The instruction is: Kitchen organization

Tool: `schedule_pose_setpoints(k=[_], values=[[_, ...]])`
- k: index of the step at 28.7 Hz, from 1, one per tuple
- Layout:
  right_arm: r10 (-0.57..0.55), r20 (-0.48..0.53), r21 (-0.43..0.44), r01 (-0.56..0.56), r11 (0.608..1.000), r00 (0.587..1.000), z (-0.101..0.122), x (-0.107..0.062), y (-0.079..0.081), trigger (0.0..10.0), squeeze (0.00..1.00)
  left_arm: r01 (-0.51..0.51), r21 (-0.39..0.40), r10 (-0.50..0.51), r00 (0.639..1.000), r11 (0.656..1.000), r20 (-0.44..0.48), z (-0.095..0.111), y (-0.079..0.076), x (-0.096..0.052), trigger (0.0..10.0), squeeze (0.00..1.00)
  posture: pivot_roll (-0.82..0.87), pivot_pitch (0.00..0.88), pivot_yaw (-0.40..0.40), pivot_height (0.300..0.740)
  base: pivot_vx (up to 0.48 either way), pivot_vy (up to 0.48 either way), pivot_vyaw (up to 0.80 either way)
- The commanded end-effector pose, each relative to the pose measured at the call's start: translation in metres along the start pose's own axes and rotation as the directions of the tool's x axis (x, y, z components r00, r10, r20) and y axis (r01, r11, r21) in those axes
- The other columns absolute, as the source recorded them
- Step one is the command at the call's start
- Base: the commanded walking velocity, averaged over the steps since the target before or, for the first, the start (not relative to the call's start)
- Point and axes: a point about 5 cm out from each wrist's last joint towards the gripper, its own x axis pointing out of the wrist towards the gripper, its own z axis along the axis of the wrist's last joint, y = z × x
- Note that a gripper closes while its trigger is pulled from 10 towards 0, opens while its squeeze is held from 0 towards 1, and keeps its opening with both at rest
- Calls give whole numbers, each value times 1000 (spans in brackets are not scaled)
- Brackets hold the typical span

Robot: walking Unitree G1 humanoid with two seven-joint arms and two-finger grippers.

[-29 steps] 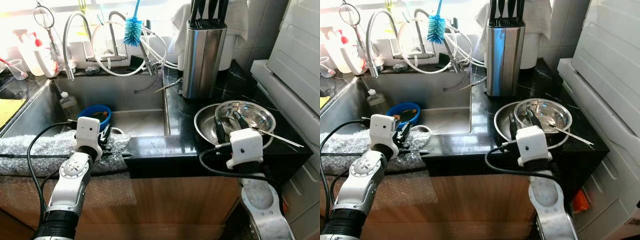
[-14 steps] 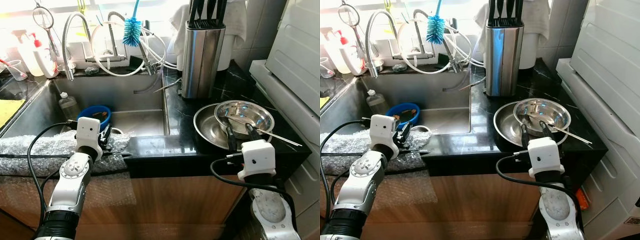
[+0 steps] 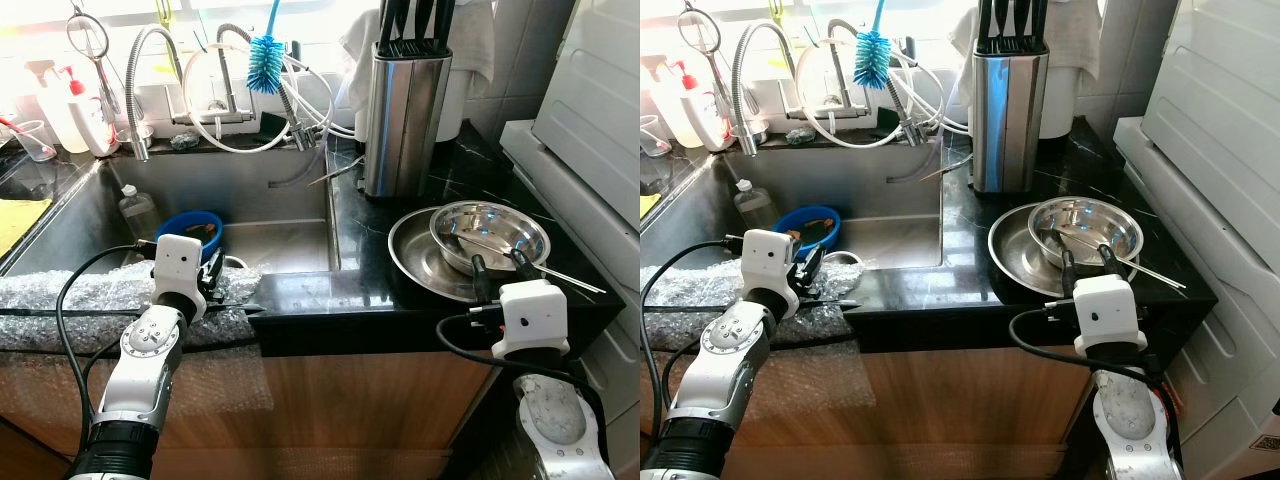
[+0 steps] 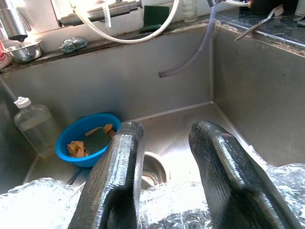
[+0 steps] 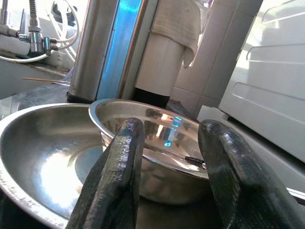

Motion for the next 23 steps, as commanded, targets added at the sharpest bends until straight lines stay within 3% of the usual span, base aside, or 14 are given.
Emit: schedule_pose_setpoints(k=[1,23], values=[[1,13,-3,-1,1000,1000,1,6,-3,10000,0,22,11,-21,998,1000,-51,-9,-3,-1,10000,0,-78,0,70,740,0,0,0],[75,44,5,-75,997,996,1,19,10,10000,0,25,28,-24,998,999,-54,-8,-2,-2,10000,0,-62,0,74,740,0,0,0]])
